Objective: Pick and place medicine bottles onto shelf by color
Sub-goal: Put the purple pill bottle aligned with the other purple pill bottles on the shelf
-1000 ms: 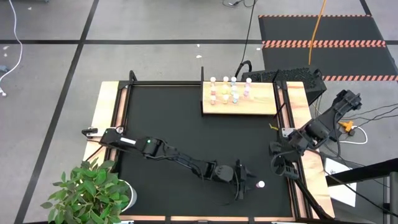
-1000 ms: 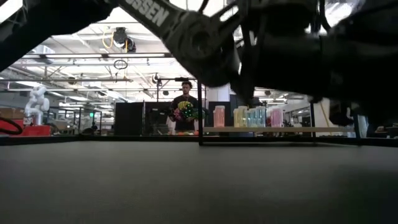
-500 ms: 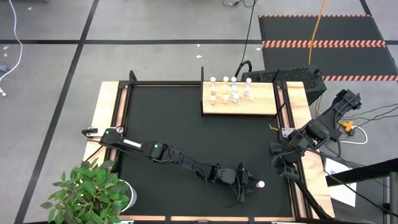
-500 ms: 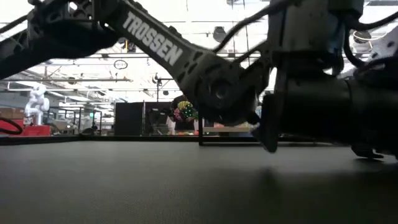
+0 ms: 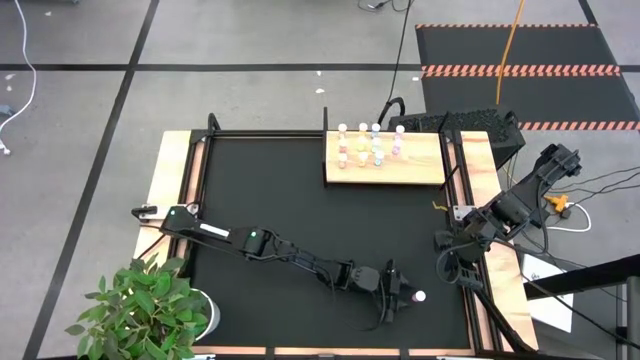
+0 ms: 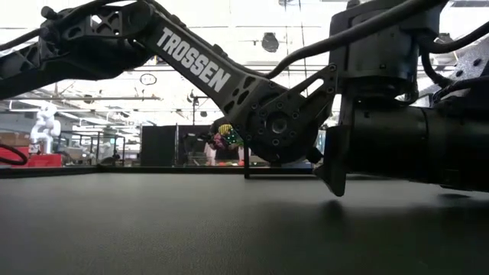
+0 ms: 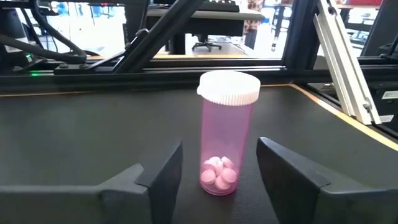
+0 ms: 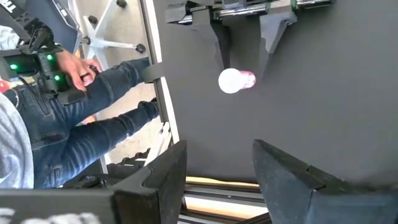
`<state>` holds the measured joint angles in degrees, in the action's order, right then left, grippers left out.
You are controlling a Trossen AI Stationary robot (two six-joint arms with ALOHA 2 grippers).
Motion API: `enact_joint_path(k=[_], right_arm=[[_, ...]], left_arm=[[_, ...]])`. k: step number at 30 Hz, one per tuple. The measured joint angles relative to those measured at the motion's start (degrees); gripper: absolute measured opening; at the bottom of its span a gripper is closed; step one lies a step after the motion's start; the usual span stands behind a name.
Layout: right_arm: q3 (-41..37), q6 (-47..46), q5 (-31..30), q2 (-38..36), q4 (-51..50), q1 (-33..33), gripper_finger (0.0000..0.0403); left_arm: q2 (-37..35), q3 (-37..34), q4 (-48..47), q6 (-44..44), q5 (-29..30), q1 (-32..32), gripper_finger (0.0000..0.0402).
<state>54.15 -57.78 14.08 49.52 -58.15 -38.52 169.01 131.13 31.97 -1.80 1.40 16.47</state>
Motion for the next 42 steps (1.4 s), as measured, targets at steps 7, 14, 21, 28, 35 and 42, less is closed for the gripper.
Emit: enact_joint_path(k=[7,14,21,28,35,42], right_arm=[[0.00,0.36,0.01,-0.02,-0.76,0.00,0.0176],[0.00,-0.02,0.01,-0.02,-0.87,0.00,0.0176],[0.00,0.06,-0.25,-0.01,-0.87,0.00,0.0176],[0.00,2.94,-3.24,0.00,-0.57,0.00,0.0176],[4.54,15.89,-13.39,0.02,-0.08,0.26,0.0176],[20.13,27.02,-24.76,-0.07,-9.47,0.35,0.0176]], left_arm=[[0.13,-0.15,2.25,0.27,-0.36,-0.30,0.0156],[0.15,-0.15,2.39,0.71,-0.91,-0.87,0.0132],[0.24,-0.26,3.97,1.33,-0.52,-1.11,0.0101],[-0.97,-0.46,3.98,0.82,5.07,-1.73,0.0096],[-8.66,-0.28,0.10,2.32,7.89,-4.18,0.0096],[-15.75,-0.32,-11.13,6.03,7.73,-6.55,0.0095]])
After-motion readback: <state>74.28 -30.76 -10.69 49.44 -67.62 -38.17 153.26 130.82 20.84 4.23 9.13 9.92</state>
